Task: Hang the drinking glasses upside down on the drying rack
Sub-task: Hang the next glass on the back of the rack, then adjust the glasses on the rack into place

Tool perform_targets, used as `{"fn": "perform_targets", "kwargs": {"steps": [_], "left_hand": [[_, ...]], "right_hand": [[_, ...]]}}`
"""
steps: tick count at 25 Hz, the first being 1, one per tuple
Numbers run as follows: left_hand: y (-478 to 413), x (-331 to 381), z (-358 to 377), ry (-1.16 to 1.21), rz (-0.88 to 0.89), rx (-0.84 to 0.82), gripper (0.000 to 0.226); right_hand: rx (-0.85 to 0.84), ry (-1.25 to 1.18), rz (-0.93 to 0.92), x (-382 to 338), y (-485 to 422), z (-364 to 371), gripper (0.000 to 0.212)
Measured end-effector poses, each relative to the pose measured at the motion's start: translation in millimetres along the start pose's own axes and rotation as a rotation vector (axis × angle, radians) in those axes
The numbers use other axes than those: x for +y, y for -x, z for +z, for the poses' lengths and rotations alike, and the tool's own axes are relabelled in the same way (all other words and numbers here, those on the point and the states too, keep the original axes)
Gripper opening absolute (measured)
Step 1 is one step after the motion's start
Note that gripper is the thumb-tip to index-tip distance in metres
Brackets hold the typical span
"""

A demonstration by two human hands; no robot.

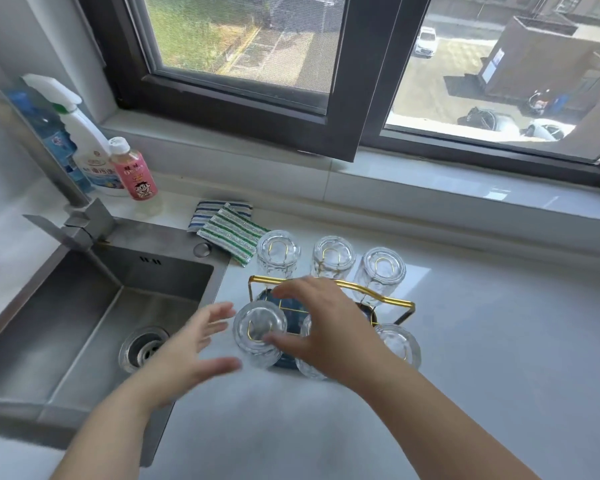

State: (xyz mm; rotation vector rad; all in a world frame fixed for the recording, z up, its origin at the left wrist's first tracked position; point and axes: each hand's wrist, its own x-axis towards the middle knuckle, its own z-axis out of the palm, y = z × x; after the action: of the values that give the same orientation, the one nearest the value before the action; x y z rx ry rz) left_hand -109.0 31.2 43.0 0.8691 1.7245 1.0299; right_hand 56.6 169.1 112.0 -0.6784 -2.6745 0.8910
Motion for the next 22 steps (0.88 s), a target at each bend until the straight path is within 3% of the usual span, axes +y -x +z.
{"fn": "perform_targets", "kwargs": {"steps": [1, 3, 7, 22], "left_hand": [[3.3, -2.4, 8.4, -0.052, 0.015, -0.039, 0.085], [3.3, -4.7, 27.5, -0.099, 0.067, 0.009, 0.096], [-3.8, -4.9, 43.2, -0.012, 0.149, 0.203, 0.074], [-4.1, -2.8, 42.7, 0.012, 0.136, 0.229, 0.068]], "right_hand": [[-0.061, 0.082, -0.009, -0.3, 2.7, 7.3, 0.060], [-0.160, 0.233, 0.013, 0.1, 1.9, 19.7, 0.078], [-0.151, 0.304, 0.120, 1.9, -6.0, 35.3, 0.093], [-0.065, 0.230, 0.128, 7.0, -3.9, 35.6, 0.093]]}}
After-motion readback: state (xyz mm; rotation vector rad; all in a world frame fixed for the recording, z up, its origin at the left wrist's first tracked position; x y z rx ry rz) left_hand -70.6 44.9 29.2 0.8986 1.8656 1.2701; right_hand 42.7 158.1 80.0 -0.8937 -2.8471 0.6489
